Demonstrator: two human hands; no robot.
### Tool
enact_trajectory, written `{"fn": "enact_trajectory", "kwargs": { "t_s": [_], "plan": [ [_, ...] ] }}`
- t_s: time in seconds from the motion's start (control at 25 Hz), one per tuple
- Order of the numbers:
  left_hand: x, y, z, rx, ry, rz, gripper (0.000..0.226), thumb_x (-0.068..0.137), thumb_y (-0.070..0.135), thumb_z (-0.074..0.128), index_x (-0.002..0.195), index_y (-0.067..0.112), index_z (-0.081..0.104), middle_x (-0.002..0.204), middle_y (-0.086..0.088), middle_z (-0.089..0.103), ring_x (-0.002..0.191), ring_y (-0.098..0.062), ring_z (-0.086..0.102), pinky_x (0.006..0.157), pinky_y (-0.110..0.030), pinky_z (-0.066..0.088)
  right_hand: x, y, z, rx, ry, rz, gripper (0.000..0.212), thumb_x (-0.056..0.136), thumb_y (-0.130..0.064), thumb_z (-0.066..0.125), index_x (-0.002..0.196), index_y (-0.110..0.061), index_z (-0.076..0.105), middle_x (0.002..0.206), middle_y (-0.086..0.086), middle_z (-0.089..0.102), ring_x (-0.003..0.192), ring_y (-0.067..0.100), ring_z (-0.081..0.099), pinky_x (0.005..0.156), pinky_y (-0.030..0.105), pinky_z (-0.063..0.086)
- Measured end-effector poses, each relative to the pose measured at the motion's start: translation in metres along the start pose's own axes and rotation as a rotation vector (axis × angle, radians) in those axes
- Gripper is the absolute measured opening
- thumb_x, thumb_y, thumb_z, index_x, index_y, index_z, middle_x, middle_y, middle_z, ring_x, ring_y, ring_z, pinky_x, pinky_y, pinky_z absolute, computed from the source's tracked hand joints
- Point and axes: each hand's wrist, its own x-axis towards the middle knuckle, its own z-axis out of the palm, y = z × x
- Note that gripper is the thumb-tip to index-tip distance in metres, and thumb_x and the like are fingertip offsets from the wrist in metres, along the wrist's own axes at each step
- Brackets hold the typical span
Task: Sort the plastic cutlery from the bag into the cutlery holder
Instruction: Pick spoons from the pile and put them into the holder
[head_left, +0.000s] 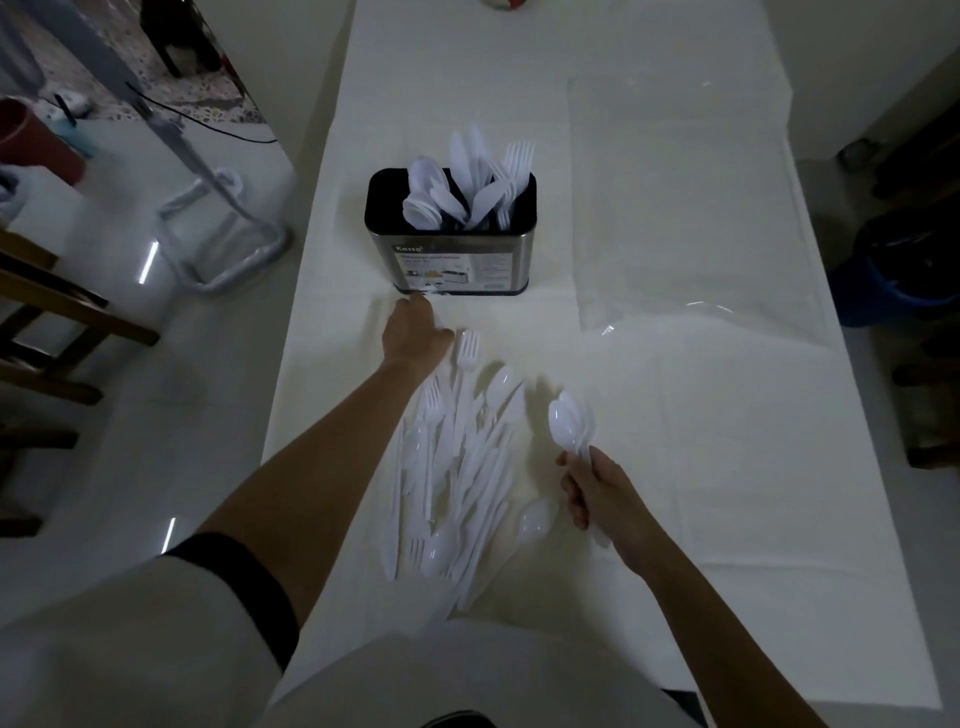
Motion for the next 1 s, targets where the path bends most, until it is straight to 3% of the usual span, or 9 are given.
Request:
{"fn": "enact_trajectory", "kwargs": {
  "t_s": [0.12, 0.28, 0.4, 0.52, 0.64, 0.72, 0.84, 0.92, 1.0],
  "plan": [
    [-0.005, -0.002, -0.001, -0.066, 0.116, 0.003, 0.028, 0.083, 0.021, 0.056, 0.094, -0.003, 0.061, 0.097, -0.018, 0.064, 0.087, -0.03, 0.062, 0.075, -0.035, 0.051, -0.007, 0.01, -0.003, 0.002, 0.022, -0.004, 0.02, 0.099, -0.02, 0.041, 0.096, -0.003, 0.051, 0.06, 0.002, 0.044, 0.044, 0.012, 0.037, 0.042, 0.022, 0.032],
    [-0.015, -0.013, -0.008, -0.352, 0.231, -0.048, 0.033, 0.083, 0.013, 0.036, 0.076, -0.003, 0.064, 0.074, -0.021, 0.066, 0.069, -0.035, 0.068, 0.061, -0.04, 0.057, -0.007, 0.009, 0.003, 0.053, 0.003, 0.0, 0.018, 0.099, -0.017, 0.041, 0.093, -0.005, 0.052, 0.061, 0.002, 0.041, 0.045, 0.009, 0.035, 0.042, 0.019, 0.03],
    [-0.06, 0.003, -0.014, -0.86, 0.211, -0.191, 0.016, 0.088, 0.002, 0.053, 0.087, 0.006, 0.069, 0.076, -0.009, 0.066, 0.069, -0.024, 0.067, 0.062, -0.032, 0.061, -0.006, 0.003, 0.009, 0.043, -0.002, -0.03, 0.019, 0.099, -0.018, 0.041, 0.089, -0.008, 0.053, 0.062, 0.002, 0.044, 0.045, 0.009, 0.039, 0.043, 0.019, 0.033],
    [-0.108, 0.021, -0.004, -1.035, 0.054, -0.29, 0.008, 0.082, 0.004, 0.065, 0.084, 0.009, 0.071, 0.071, -0.006, 0.065, 0.066, -0.02, 0.061, 0.068, -0.03, 0.058, -0.007, 0.002, 0.015, -0.034, -0.003, -0.072, 0.023, 0.1, -0.021, 0.039, 0.092, -0.006, 0.055, 0.069, 0.005, 0.057, 0.049, 0.009, 0.054, 0.048, 0.018, 0.044],
    [-0.136, 0.031, 0.011, -0.971, -0.068, -0.304, 0.009, 0.079, 0.005, 0.068, 0.084, 0.01, 0.073, 0.069, -0.008, 0.068, 0.059, -0.015, 0.061, 0.056, -0.021, 0.054, -0.012, -0.003, 0.023, 0.043, -0.046, -0.07, 0.029, 0.101, -0.025, 0.037, 0.095, -0.004, 0.057, 0.078, 0.006, 0.066, 0.06, 0.013, 0.067, 0.057, 0.023, 0.052],
    [-0.148, 0.033, 0.019, -0.932, -0.113, -0.238, 0.017, 0.077, 0.004, 0.067, 0.071, 0.019, 0.073, 0.067, -0.008, 0.07, 0.06, -0.018, 0.064, 0.062, -0.027, 0.057, -0.017, -0.008, 0.024, 0.197, -0.092, -0.029, 0.032, 0.102, -0.024, 0.035, 0.093, -0.005, 0.059, 0.077, 0.007, 0.068, 0.057, 0.018, 0.067, 0.053, 0.026, 0.051],
    [-0.155, 0.029, 0.03, -0.722, -0.119, -0.034, 0.014, 0.074, 0.01, 0.07, 0.066, 0.021, 0.072, 0.067, -0.001, 0.07, 0.062, -0.011, 0.064, 0.067, -0.031, 0.055, -0.025, -0.005, 0.015, 0.271, -0.094, -0.035, 0.033, 0.101, -0.029, 0.036, 0.088, -0.008, 0.058, 0.064, 0.003, 0.057, 0.043, 0.012, 0.049, 0.041, 0.021, 0.036],
    [-0.157, 0.027, 0.032, -0.605, -0.142, 0.104, 0.002, 0.076, 0.015, 0.072, 0.074, 0.016, 0.073, 0.068, 0.007, 0.067, 0.062, 0.0, 0.059, 0.065, -0.017, 0.05, -0.028, 0.004, 0.006, 0.21, -0.095, -0.059, 0.028, 0.101, -0.03, 0.037, 0.094, -0.009, 0.054, 0.058, -0.003, 0.042, 0.041, 0.007, 0.035, 0.04, 0.02, 0.027],
    [-0.163, 0.02, 0.032, -0.464, -0.166, 0.24, 0.009, 0.081, 0.022, 0.069, 0.081, 0.013, 0.07, 0.071, 0.008, 0.064, 0.063, 0.001, 0.057, 0.063, -0.012, 0.045, -0.031, 0.015, -0.004, 0.161, -0.065, -0.063, 0.026, 0.101, -0.028, 0.038, 0.096, -0.008, 0.053, 0.055, -0.004, 0.035, 0.041, 0.007, 0.03, 0.039, 0.02, 0.023]
  ]
}}
